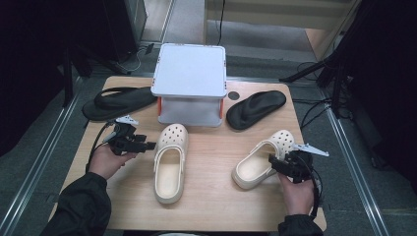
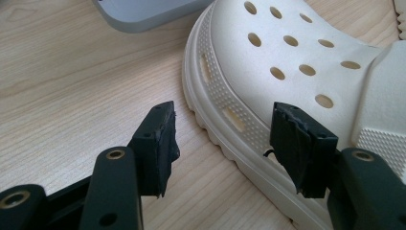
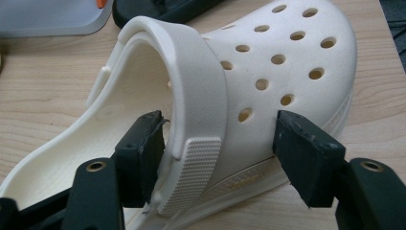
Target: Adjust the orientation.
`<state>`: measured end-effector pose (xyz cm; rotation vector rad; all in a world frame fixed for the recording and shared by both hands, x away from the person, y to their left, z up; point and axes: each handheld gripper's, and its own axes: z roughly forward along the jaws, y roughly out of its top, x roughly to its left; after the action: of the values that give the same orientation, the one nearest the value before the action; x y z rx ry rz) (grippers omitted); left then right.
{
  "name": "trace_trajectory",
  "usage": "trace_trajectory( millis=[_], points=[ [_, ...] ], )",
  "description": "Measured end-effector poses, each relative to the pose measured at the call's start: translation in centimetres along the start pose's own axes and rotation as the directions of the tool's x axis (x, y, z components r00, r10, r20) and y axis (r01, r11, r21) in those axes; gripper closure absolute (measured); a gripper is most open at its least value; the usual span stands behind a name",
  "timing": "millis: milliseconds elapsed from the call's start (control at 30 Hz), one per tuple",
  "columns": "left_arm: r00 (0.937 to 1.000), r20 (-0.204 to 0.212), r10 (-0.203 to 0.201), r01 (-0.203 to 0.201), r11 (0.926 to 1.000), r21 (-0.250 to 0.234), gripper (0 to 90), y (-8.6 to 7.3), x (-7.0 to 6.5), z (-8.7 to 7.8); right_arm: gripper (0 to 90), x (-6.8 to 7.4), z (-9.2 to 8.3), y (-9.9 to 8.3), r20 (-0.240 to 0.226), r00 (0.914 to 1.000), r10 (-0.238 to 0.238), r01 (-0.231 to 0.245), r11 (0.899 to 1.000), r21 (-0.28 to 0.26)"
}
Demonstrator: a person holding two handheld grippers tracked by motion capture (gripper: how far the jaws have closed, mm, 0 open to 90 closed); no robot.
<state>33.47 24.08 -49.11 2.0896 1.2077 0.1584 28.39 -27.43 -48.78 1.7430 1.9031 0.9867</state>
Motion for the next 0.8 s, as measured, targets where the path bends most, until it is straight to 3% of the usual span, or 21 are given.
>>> trace_trajectory(
  millis=[567,800],
  points=[
    [1.0000,-0.001,-0.005,0.005,1.0000,-0.007,42.5,0.01,0.16,-0.22,39.2,-0.54,0.46,0.54,-0.029,0.9995,-0.015,0.015,1.000,0.002],
    [1.0000,0.000,-0.002,0.002,1.0000,-0.001,42.6,0.01,0.06,-0.07,50.1,-0.95,0.54,0.68,-0.045,0.9986,0.027,-0.027,1.000,-0.007]
  ],
)
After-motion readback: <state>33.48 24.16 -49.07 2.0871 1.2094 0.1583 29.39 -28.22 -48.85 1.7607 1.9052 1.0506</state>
